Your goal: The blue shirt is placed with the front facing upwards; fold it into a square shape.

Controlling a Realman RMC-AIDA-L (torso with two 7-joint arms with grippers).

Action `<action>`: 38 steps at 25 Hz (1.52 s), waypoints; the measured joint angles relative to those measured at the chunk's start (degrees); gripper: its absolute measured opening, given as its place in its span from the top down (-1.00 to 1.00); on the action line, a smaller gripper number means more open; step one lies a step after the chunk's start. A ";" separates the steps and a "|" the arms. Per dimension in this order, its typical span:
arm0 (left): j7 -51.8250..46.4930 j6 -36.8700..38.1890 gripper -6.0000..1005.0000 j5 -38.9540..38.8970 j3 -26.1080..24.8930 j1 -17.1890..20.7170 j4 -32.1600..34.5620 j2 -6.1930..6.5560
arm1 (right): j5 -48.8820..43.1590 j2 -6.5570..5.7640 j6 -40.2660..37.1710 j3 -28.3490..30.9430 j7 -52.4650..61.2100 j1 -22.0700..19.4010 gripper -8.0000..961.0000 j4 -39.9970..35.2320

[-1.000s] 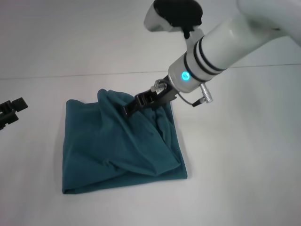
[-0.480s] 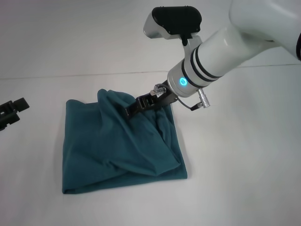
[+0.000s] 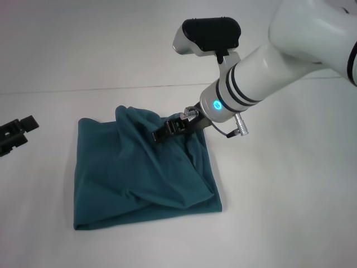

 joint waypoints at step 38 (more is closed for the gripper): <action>0.35 -1.47 -0.50 0.00 0.26 -1.87 -2.70 -0.01 | 6.22 -0.65 -0.46 -4.62 1.19 -3.72 0.70 -3.41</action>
